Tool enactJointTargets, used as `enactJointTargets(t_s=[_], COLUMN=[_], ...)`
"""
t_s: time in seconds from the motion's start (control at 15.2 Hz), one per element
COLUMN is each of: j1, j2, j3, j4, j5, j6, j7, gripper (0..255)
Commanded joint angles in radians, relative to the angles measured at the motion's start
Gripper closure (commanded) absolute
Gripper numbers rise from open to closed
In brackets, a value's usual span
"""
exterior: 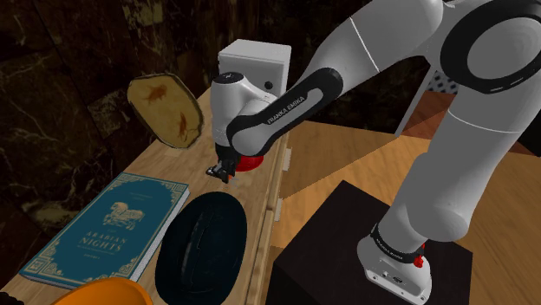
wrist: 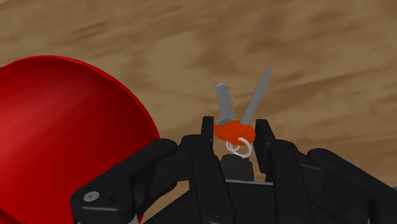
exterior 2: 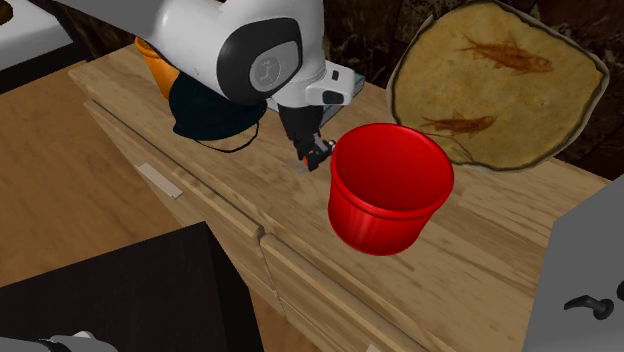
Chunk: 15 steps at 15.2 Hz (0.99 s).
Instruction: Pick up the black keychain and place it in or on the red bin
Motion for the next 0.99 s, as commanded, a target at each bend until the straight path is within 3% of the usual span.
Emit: enactJointTargets(t_s=[0.0,0.92], j1=[0.000,-0.002], j2=[-0.018,-0.123], j3=[0.002,0.003], j4=[0.006,0.088], j5=[0.008,0.050], j6=[-0.024,-0.207], j7=[-0.005,-0.040], gripper=[255,255])
